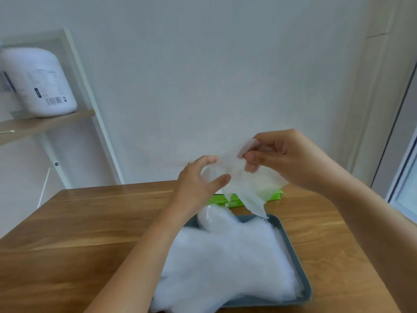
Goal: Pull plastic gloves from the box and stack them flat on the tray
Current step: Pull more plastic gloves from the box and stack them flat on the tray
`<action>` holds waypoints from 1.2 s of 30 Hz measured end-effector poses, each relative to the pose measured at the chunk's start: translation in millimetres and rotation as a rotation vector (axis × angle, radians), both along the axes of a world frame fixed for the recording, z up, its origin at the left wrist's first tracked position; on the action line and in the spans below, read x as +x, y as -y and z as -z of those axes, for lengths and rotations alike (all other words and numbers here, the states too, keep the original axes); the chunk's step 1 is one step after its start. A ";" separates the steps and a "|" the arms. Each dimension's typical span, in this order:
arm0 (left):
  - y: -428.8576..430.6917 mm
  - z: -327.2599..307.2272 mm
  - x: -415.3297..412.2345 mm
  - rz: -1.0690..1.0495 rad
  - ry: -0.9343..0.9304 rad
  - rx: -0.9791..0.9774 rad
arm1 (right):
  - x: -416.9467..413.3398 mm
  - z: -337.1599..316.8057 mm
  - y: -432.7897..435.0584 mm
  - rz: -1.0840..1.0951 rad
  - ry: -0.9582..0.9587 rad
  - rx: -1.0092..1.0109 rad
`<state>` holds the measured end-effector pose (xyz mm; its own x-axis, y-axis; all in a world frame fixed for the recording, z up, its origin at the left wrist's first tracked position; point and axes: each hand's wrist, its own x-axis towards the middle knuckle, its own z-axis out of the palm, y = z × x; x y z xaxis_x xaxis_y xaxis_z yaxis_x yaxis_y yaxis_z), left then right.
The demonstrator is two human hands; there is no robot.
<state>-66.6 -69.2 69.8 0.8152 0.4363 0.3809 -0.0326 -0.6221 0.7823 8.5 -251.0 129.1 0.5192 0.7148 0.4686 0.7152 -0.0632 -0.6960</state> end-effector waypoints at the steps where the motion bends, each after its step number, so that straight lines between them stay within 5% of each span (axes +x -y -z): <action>1: 0.1 -3.0 -4.2 0.033 0.020 -0.061 | -4.5 -4.5 2.7 -0.007 -0.026 0.025; 7: -3.0 -25.8 -51.9 0.265 -0.005 -0.381 | -33.0 -16.1 15.4 0.045 -0.380 0.184; 15: -43.3 -38.0 -97.8 0.278 -0.215 -0.466 | -58.4 9.2 10.1 0.029 -0.695 0.036; 18: -52.9 -38.4 -107.0 0.236 -0.348 -0.484 | -66.9 34.1 5.7 0.035 -0.705 -0.054; 25: -56.8 -11.7 -94.9 0.102 -0.621 -0.154 | -50.3 72.1 0.0 0.139 -0.643 -0.174; 36: -56.6 35.9 -45.6 -0.018 -0.666 -0.011 | -15.8 115.9 6.8 0.298 -0.439 -0.373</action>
<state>-112.2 -12.7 33.9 0.8674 0.4529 -0.2061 0.4700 -0.6099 0.6381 -7.3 -257.8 13.2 0.8074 0.5840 -0.0845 0.2831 -0.5091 -0.8128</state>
